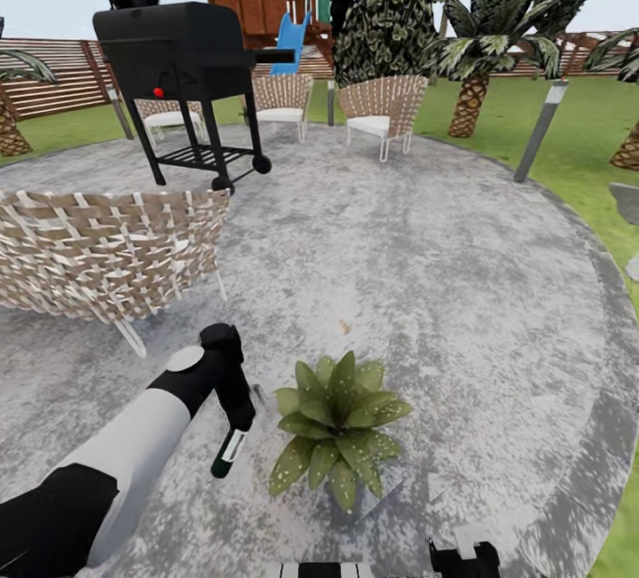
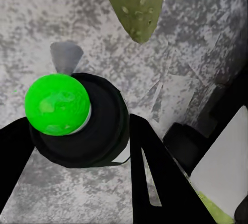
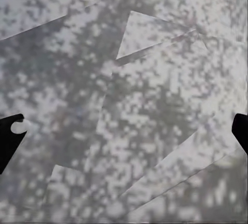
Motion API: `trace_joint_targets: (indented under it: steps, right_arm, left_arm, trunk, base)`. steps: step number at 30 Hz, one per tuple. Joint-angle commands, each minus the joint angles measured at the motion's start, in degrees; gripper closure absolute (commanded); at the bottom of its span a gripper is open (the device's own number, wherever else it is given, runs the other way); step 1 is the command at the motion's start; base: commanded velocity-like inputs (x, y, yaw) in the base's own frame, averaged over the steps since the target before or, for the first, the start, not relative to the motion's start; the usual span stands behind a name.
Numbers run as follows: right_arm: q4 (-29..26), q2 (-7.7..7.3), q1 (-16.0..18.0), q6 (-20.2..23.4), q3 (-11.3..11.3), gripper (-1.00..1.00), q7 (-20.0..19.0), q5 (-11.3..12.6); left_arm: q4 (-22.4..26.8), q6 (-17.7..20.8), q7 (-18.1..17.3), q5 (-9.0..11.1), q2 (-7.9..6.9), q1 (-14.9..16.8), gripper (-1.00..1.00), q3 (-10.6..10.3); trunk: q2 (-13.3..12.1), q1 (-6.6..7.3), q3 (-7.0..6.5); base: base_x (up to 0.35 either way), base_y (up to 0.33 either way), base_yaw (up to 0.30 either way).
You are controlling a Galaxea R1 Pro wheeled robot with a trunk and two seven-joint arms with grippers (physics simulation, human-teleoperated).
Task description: Pick up the pesticide atomizer in the garden and spray insectifuge to fully cover both potted plants in the garden.
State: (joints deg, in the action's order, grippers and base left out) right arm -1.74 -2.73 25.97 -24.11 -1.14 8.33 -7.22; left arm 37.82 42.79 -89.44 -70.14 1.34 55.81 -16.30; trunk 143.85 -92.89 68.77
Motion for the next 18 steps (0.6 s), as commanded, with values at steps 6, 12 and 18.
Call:
trace_joint_targets:
  steps: [6, 12, 18]
  right_arm:
    - [0.2, 0.01, 0.0, -0.1, -0.2, -1.00, 0.5, -0.7]
    - [0.2, -0.05, 0.0, -0.1, -0.2, -1.00, 0.5, -0.7]
    - [0.2, -0.07, 0.0, -0.1, -0.2, -1.00, 0.5, -0.7]
  left_arm:
    - [0.4, 0.0, -0.6, -12.7, -0.63, 1.5, 1.00, 0.6]
    - [0.8, 0.3, -0.6, -12.6, 2.84, 1.2, 1.00, 0.3]
    - [0.7, 0.1, -0.6, -12.9, 1.79, 1.2, 1.00, 0.7]
  trunk:
    - [0.0, 0.01, -0.06]
    - [0.0, 0.01, -0.06]
    - [0.0, 0.01, -0.10]
  base:
    - [0.000, 0.000, -0.087]
    - [0.000, 0.000, 0.000]
    - [0.000, 0.000, -0.054]
